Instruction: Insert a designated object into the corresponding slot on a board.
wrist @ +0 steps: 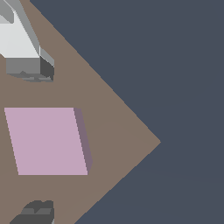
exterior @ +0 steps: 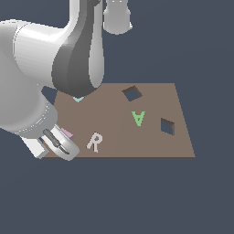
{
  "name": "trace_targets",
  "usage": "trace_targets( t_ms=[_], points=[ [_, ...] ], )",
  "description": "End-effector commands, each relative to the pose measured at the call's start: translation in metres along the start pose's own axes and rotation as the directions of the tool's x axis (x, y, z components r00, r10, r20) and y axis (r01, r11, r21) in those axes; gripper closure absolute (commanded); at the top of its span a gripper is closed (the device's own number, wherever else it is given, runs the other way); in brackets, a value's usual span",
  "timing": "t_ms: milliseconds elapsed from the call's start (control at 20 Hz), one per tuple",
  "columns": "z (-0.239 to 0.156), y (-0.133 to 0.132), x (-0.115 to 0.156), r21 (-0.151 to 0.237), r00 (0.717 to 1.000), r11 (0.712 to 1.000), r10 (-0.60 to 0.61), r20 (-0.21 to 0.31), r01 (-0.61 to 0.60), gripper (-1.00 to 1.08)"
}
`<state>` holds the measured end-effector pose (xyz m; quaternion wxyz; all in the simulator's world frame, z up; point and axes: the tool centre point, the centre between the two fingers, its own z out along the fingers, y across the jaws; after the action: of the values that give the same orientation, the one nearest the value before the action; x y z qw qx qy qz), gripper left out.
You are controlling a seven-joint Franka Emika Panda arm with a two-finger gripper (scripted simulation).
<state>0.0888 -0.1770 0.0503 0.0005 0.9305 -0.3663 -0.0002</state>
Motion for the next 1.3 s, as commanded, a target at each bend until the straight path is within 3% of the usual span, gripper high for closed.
trace_targets(
  t_ms=[0,650,700,1250],
  points=[
    [0.001,0.000,0.001,0.001,1.000,1.000,0.007,0.000,-0.007,-0.92],
    [0.020,0.000,0.000,0.001,1.000,1.000,0.005,0.000,-0.005,-0.92],
    [0.020,0.000,0.000,0.001,1.000,1.000,0.005,0.000,-0.005,1.08],
    [0.020,0.000,0.001,0.001,1.000,1.000,0.005,0.000,-0.005,1.08]
  ],
)
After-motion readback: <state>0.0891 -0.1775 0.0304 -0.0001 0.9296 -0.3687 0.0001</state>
